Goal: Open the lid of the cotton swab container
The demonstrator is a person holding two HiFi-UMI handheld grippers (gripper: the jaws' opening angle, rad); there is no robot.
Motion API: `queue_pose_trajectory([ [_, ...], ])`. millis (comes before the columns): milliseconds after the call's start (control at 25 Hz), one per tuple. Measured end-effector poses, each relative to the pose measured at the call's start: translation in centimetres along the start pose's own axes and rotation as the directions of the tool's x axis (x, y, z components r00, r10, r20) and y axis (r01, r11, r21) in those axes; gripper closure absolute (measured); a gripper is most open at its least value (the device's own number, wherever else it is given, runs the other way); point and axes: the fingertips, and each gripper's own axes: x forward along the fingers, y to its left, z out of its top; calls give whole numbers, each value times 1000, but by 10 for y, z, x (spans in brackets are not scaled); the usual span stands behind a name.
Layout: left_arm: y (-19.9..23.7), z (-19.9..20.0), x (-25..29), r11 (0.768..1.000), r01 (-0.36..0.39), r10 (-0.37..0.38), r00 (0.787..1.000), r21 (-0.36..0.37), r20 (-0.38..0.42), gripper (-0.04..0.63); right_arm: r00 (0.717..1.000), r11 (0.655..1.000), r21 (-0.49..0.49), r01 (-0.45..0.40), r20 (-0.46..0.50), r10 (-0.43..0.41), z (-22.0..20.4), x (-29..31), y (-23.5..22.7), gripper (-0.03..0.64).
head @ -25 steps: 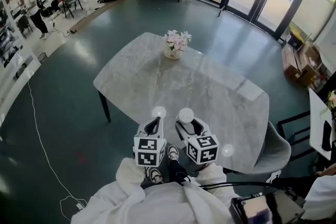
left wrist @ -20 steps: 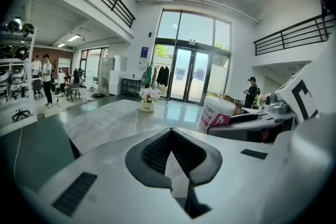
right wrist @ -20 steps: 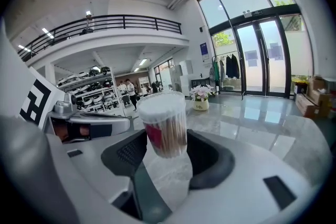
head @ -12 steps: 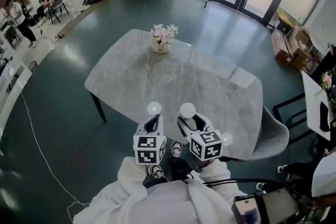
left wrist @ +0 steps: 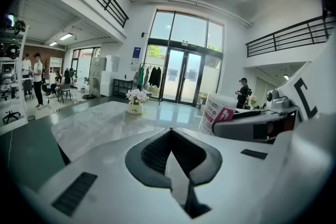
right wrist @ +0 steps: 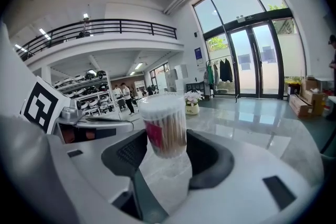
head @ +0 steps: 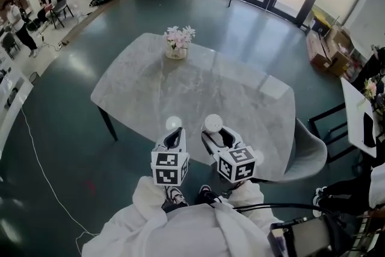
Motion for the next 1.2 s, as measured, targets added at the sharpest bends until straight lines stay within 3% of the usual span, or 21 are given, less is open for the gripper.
queue_pose_trajectory([
  [480, -42, 22, 30, 1000, -8, 8, 1000, 26, 3, 600, 998, 999, 4, -52, 23, 52, 19, -15, -54, 328],
  [680, -40, 22, 29, 1000, -5, 5, 1000, -2, 15, 600, 996, 996, -5, -90, 13, 90, 14, -10, -51, 328],
  [1200, -47, 25, 23, 999, 36, -37, 999, 13, 30, 600, 989, 988, -34, -148, -22, 147, 10, -11, -43, 330],
])
